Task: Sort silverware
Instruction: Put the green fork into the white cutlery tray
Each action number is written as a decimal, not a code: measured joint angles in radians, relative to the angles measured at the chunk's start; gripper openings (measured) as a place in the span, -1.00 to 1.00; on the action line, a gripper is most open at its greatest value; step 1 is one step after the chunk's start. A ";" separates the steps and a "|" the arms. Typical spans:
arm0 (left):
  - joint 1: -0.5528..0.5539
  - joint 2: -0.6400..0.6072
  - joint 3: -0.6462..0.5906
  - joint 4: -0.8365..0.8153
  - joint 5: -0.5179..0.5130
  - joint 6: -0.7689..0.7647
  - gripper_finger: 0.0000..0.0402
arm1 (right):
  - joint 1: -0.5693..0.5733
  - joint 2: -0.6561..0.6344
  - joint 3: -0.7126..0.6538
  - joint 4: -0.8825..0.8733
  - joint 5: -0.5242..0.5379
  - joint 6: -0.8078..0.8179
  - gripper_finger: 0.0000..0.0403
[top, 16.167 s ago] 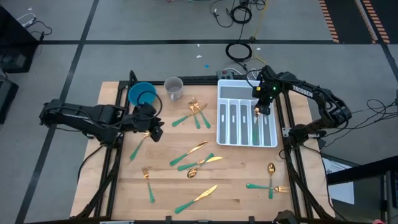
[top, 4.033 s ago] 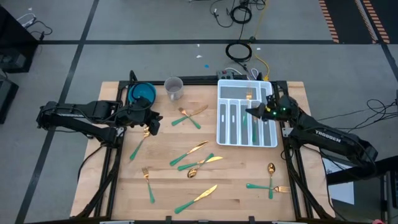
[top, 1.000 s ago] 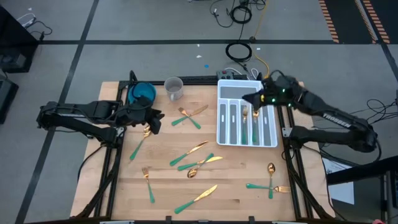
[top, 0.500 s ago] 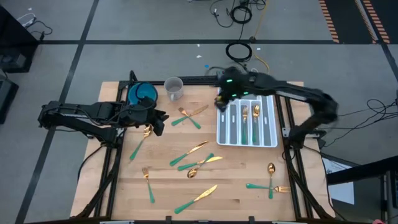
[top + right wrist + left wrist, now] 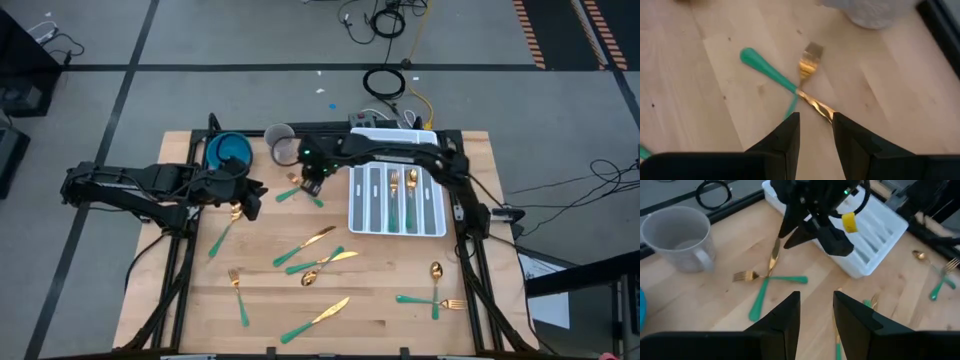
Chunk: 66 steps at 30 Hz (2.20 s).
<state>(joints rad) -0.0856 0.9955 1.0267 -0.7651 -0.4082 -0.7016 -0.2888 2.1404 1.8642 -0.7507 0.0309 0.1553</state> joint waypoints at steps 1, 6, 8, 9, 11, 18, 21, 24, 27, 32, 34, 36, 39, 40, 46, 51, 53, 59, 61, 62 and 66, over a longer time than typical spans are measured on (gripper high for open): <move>0.000 0.000 0.000 0.000 0.007 0.000 -0.39 | 0.003 0.028 0.035 -0.012 0.001 0.000 -0.46; -0.001 0.000 0.000 -0.011 0.020 -0.001 -0.39 | 0.006 0.182 0.225 -0.091 0.025 -0.009 -0.46; -0.002 -0.002 0.000 -0.016 0.029 0.000 -0.39 | 0.004 0.233 0.292 -0.125 0.027 -0.015 -0.46; -0.002 -0.002 0.000 -0.016 0.038 0.000 -0.39 | 0.001 0.259 0.322 -0.143 0.024 -0.015 -0.46; -0.003 -0.003 0.000 -0.028 0.043 -0.001 -0.39 | -0.002 0.301 0.370 -0.174 0.021 -0.021 -0.45; -0.015 -0.005 0.000 -0.062 0.049 -0.001 -0.39 | -0.004 0.359 0.404 -0.182 0.019 -0.024 -0.27; -0.020 -0.005 0.000 -0.063 0.049 -0.001 -0.39 | -0.004 0.369 0.404 -0.175 0.019 -0.013 -0.11; -0.027 -0.005 0.000 -0.072 0.071 -0.008 -0.39 | -0.004 0.371 0.404 -0.149 0.020 -0.011 -0.01; -0.046 -0.012 0.000 -0.157 0.118 -0.053 -0.39 | -0.004 0.371 0.404 -0.120 0.020 -0.003 0.01; -0.081 -0.042 0.000 -0.283 0.047 -0.137 -0.39 | -0.004 0.371 0.404 -0.093 0.020 -0.003 -0.03; -0.087 -0.057 0.000 -0.283 0.012 -0.155 -0.39 | -0.004 0.376 0.404 -0.089 0.020 -0.003 -0.04; -0.087 -0.069 0.000 -0.279 -0.005 -0.156 -0.39 | -0.004 0.380 0.404 -0.090 0.020 -0.001 -0.05; -0.087 -0.082 0.000 -0.273 -0.011 -0.156 -0.39 | -0.004 0.396 0.404 -0.092 0.018 0.011 -0.06; -0.087 -0.084 0.000 -0.274 -0.011 -0.157 -0.39 | -0.004 0.403 0.404 -0.106 0.018 0.014 -0.06; -0.087 -0.085 0.001 -0.267 -0.019 -0.154 -0.39 | 0.011 0.415 0.404 -0.101 0.072 -0.001 -0.07; -0.087 -0.085 0.001 -0.267 -0.031 -0.154 -0.39 | 0.009 0.415 0.404 -0.132 0.076 0.024 -0.44; -0.087 -0.085 0.001 -0.266 -0.037 -0.150 -0.39 | 0.008 0.415 0.404 -0.142 0.079 0.026 -0.70; -0.087 -0.085 0.001 -0.266 -0.044 -0.148 -0.39 | 0.009 0.414 0.404 -0.177 0.073 0.049 -0.96; -0.087 -0.085 0.001 -0.266 -0.046 -0.147 -0.39 | 0.009 0.407 0.404 -0.199 0.067 0.049 -0.98; -0.087 -0.085 0.001 -0.267 -0.047 -0.148 -0.39 | 0.009 0.405 0.404 -0.209 0.067 0.047 -0.98; -0.087 -0.085 0.001 -0.267 -0.062 -0.147 -0.39 | 0.007 0.376 0.404 -0.218 0.010 0.067 -0.99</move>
<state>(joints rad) -0.1727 0.9108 1.0275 -1.0321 -0.4700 -0.8490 -0.2813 2.5165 2.2677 -0.9687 0.0408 0.2227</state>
